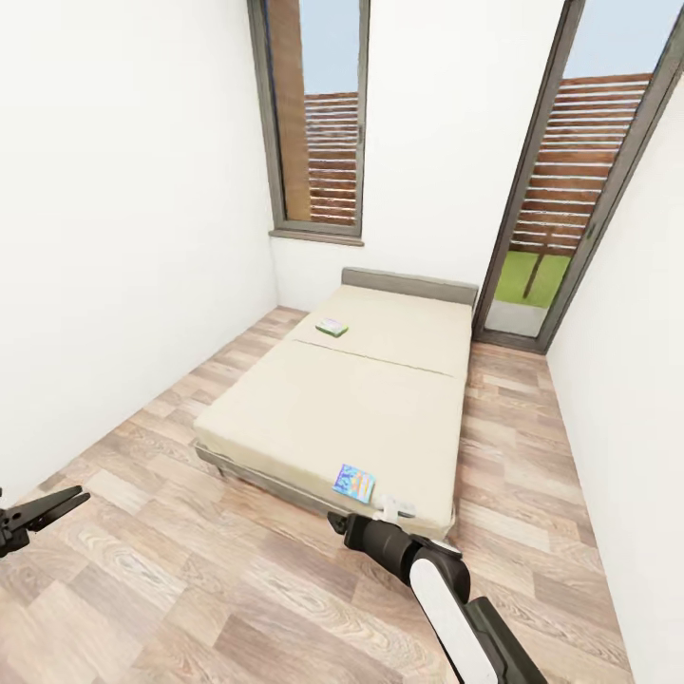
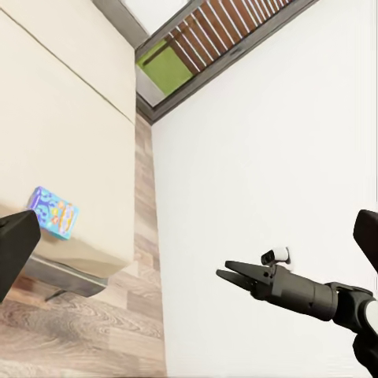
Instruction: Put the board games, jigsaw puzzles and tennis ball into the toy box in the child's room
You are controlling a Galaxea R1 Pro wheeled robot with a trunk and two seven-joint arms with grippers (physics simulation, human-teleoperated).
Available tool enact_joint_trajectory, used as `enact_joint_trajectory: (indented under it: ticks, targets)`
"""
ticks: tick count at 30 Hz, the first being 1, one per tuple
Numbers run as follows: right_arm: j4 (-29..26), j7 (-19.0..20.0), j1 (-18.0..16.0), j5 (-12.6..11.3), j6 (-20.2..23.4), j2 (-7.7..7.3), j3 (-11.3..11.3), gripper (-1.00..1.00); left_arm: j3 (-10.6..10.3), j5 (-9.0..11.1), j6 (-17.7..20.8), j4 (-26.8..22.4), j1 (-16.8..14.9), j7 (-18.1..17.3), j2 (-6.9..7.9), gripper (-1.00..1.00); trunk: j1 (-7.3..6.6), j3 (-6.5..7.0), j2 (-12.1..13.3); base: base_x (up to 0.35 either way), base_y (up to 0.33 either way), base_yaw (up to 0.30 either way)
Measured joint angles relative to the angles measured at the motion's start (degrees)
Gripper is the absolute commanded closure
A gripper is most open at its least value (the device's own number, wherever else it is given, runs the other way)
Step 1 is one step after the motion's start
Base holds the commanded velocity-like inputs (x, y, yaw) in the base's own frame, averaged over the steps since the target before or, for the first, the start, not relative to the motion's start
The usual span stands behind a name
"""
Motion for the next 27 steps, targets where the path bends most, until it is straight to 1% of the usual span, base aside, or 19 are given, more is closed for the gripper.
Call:
enact_joint_trajectory:
  ticks: [27]
  targets:
    - [0.0, 0.0, 0.0, 0.0, 0.0, 0.00, -0.1, -1.00, -0.1, 0.0, 0.0, 0.0, 0.0, 0.0, -0.04, -1.00, 0.00, 0.00, 0.0, 0.000, 0.008, -0.257]
